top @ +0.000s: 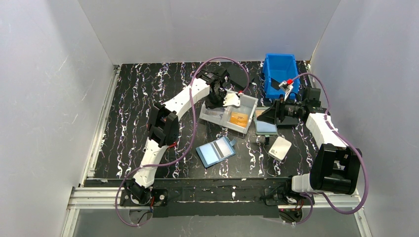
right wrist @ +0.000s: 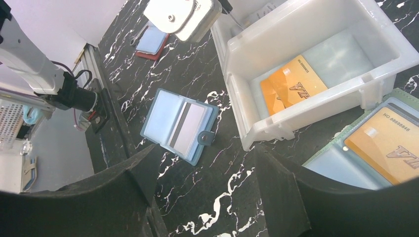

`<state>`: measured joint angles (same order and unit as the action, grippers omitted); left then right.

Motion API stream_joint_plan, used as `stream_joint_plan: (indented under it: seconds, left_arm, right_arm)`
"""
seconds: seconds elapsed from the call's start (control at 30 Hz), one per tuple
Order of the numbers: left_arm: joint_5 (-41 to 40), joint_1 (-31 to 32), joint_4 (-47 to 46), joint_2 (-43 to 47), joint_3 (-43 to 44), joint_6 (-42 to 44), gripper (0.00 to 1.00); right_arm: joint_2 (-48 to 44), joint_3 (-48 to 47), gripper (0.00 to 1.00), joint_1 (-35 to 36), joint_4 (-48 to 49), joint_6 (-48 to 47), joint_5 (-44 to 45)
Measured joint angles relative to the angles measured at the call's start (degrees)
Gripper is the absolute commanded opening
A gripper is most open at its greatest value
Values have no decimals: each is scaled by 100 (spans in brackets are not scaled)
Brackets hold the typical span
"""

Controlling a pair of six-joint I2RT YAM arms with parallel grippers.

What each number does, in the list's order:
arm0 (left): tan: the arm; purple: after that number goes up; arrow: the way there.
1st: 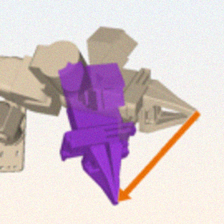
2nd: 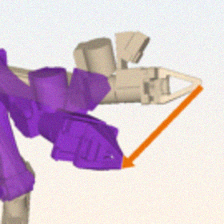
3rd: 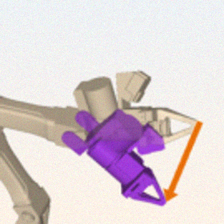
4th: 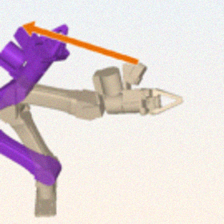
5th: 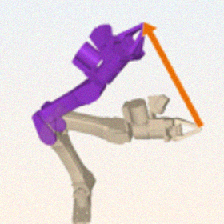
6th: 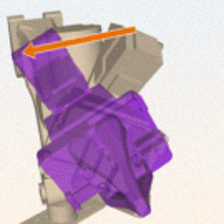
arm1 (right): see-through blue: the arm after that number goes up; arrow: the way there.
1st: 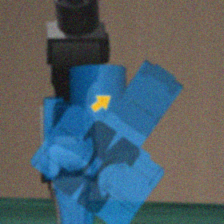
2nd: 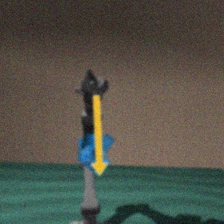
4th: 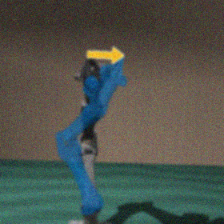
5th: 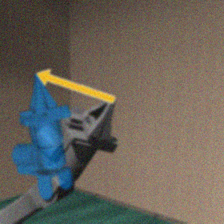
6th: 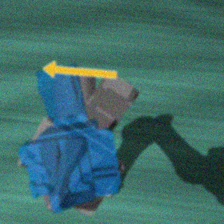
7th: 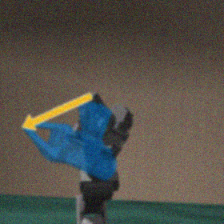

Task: Take the credit cards out of the card holder
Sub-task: Place the credit card in the storage box.

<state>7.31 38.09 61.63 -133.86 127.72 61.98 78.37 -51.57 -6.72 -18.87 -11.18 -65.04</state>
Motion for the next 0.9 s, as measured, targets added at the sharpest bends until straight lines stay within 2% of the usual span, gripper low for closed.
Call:
stream_joint_plan:
  seconds: [0.43,0.9]
  left_arm:
    - [87,-26,-92,-332,-114,-4,7]
    - [61,-26,-328,-350,-175,-140,28]
  right_arm:
    - [0,0,78,-39,96,50,-90]
    - [0,76,78,-59,129,92,-146]
